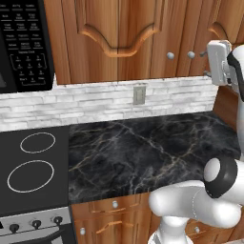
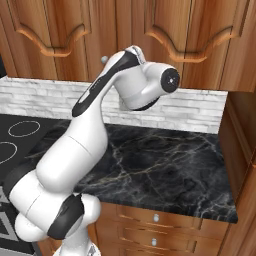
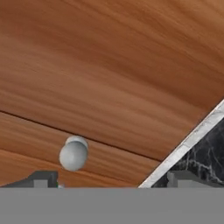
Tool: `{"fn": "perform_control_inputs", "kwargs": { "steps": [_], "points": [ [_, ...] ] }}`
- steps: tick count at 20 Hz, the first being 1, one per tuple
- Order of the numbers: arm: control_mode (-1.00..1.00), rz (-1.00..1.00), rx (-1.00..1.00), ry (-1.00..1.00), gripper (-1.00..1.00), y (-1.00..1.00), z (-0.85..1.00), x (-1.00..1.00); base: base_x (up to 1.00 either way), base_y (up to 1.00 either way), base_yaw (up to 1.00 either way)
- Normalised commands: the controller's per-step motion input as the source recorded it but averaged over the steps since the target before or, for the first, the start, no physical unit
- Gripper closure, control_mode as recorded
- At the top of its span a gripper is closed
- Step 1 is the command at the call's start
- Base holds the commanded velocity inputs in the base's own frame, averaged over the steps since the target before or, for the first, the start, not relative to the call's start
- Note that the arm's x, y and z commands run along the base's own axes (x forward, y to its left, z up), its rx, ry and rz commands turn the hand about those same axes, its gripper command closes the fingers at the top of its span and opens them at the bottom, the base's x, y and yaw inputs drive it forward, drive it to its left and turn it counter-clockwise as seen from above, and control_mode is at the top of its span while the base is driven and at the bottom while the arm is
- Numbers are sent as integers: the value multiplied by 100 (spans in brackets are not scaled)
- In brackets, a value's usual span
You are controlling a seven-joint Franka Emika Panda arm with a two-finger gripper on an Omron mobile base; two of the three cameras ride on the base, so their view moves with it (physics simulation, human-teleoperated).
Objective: Open the cabinet and move the ladle to the pot. Then close the cabinet.
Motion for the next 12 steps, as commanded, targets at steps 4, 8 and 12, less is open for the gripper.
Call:
{"fn": "perform_control_inputs", "kwargs": {
  "steps": [4,8,12],
  "points": [
    [-100,-6,2,0,-100,0,11,25,0,0,0],
    [-100,-4,0,0,-100,5,12,23,0,0,0],
    [-100,0,0,0,-100,14,9,10,0,0,0]
  ]
}}
